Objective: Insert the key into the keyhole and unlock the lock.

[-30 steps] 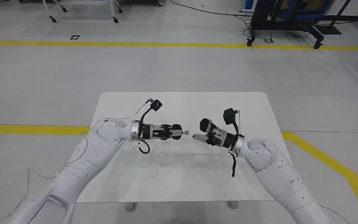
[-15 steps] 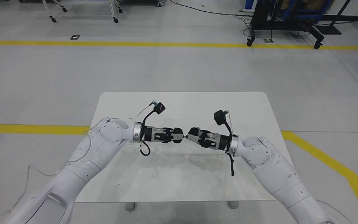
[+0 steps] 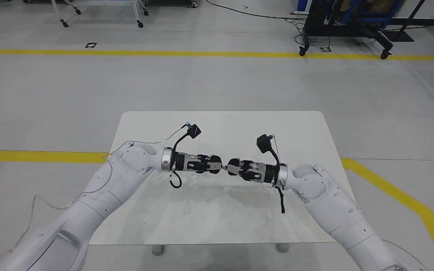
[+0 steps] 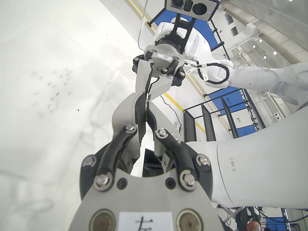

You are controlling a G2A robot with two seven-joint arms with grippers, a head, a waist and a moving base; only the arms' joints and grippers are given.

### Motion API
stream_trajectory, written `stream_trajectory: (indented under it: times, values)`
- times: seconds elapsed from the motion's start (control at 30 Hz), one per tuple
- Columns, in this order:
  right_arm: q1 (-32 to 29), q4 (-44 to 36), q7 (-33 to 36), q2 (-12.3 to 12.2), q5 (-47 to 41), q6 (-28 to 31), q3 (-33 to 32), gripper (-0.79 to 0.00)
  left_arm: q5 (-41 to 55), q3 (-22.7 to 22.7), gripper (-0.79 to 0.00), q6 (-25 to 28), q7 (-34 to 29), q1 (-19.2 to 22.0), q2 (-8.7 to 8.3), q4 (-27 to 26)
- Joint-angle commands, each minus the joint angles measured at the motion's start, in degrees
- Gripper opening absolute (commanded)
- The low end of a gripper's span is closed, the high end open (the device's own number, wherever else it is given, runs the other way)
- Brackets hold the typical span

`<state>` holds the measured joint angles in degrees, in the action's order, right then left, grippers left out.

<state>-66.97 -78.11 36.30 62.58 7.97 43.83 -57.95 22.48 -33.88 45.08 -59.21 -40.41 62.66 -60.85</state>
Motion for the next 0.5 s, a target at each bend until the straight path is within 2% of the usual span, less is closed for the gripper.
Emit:
stream_trajectory:
  times: [0.0, 0.03, 0.3, 0.47]
  values:
    - [0.2, 0.2, 0.6, 0.0, -0.7, 0.5, 0.2, -0.785, 0.1, 0.2, -0.446, 0.2, 0.2, 0.3, 0.1, 0.6]
    - [0.2, 0.3, 0.9, 0.0, -1.1, 0.8, 0.2, -0.785, 0.4, 0.3, 0.0, 0.2, 0.2, 0.4, 0.17, 0.8]
    - [0.3, 1.9, 1.3, -0.4, -4.9, 3.4, -1.2, -0.785, 0.2, 0.6, 0.0, 1.9, 1.9, 0.7, 0.65, 1.5]
    - [-1.2, 3.1, -1.5, -1.3, -6.3, 7.3, -5.4, -0.785, 1.8, -0.8, 0.0, 4.5, 4.5, -0.5, -0.58, -0.7]
